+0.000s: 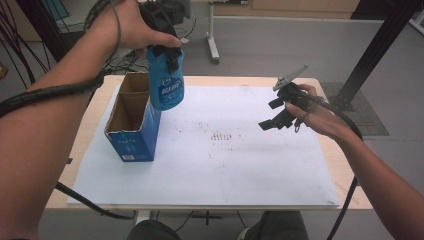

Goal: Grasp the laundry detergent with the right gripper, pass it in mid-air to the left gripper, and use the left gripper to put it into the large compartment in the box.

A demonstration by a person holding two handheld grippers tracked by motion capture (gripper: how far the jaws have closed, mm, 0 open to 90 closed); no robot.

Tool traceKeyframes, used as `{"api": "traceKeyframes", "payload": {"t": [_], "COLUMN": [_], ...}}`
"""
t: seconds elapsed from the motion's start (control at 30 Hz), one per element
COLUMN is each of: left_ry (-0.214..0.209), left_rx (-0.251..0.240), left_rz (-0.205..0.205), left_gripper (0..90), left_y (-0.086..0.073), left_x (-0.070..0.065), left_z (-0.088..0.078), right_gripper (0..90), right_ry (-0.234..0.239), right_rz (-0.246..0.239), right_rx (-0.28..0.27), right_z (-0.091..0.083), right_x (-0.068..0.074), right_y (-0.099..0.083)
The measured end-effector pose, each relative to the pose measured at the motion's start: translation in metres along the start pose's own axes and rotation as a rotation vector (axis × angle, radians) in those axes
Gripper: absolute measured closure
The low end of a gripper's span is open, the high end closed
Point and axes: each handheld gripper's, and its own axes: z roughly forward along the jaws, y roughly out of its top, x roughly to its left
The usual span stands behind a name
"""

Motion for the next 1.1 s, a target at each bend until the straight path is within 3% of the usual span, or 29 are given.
{"api": "traceKeyframes", "payload": {"t": [0.3, 0.6, 0.73, 1.1], "left_ry": [0.031, 0.066, 0.060, 0.040], "left_rx": [-0.018, -0.041, -0.063, -0.054], "left_rz": [-0.191, -0.389, -0.441, -0.608], "left_gripper": [37.0, 37.0, 37.0, 37.0], "left_y": [-0.010, -0.026, -0.035, -0.055], "left_x": [0.032, 0.064, 0.075, 0.099], "left_z": [-0.036, -0.071, -0.077, -0.072], "right_gripper": [0.8, 1.0, 2.0, 2.0], "right_ry": [-0.058, -0.101, -0.105, -0.129], "right_rz": [0.065, 0.072, 0.061, 0.048], "right_rx": [0.066, 0.083, 0.101, 0.131], "right_z": [-0.027, -0.044, -0.047, -0.049], "right_x": [-0.013, -0.015, -0.013, -0.010], "right_y": [-0.011, -0.010, -0.008, -0.011]}}
